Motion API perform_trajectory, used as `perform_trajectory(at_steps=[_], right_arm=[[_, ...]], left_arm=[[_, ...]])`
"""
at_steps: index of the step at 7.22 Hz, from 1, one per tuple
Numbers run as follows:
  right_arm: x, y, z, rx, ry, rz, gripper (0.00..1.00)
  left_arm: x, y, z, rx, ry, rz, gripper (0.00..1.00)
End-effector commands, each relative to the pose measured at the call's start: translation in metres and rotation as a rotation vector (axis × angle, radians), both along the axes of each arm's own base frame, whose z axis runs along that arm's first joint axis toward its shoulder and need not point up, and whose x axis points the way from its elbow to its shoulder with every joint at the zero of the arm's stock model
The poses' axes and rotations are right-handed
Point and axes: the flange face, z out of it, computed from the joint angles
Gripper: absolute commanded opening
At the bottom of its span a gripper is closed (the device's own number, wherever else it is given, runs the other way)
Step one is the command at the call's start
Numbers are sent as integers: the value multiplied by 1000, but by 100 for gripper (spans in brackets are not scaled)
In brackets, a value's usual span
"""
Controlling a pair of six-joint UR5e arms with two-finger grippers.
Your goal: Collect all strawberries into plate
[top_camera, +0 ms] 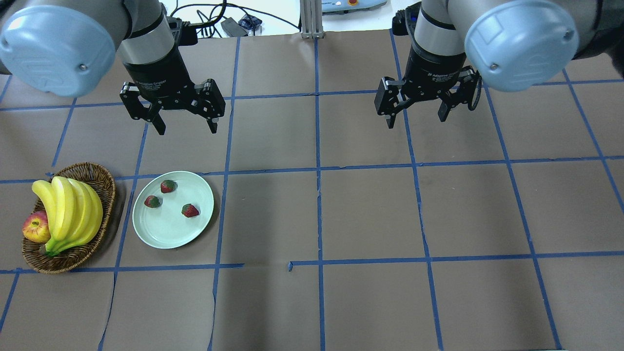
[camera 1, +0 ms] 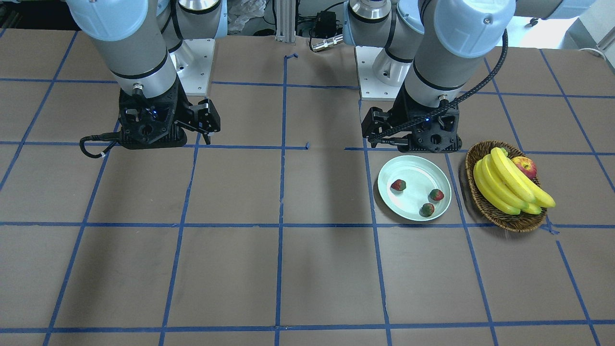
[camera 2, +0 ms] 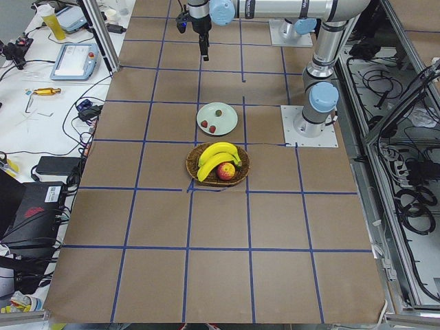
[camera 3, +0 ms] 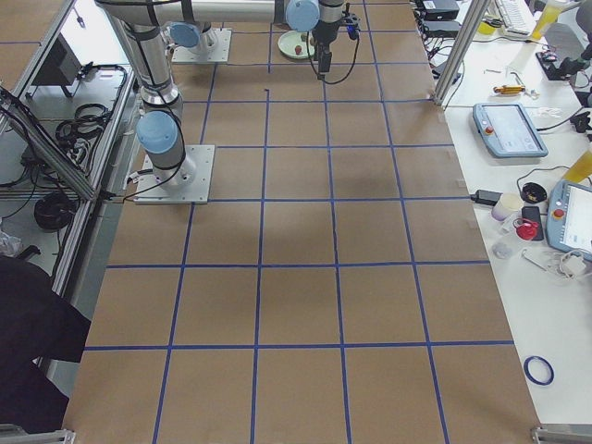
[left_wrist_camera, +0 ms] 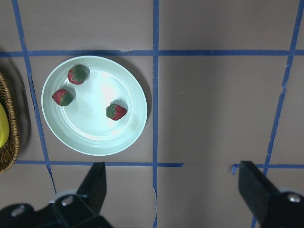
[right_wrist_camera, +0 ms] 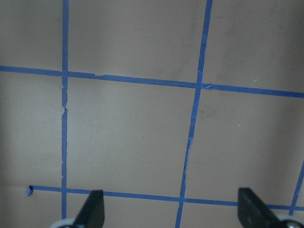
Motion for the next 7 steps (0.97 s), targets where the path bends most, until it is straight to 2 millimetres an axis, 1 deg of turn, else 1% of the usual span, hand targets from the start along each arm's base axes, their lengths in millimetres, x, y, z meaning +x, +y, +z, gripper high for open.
perform_trajectory(at_steps=[1,2,3,5,7], right_arm=[[0,-1,0,-2,5,0,100],[-1,0,0,-2,6,2,100],[0,0,1,-4,4,2,100],[0,0,0,-1,5,2,100],[0,0,0,-1,5,2,100]], left_arm=[[0,1,-4,9,-2,2,100],[1,0,-5,12,-4,3,100],[-1,-2,-11,24,3,9,100],[-2,2,-1,7,15,10,100],[-2,8,15,-24,14,8,100]])
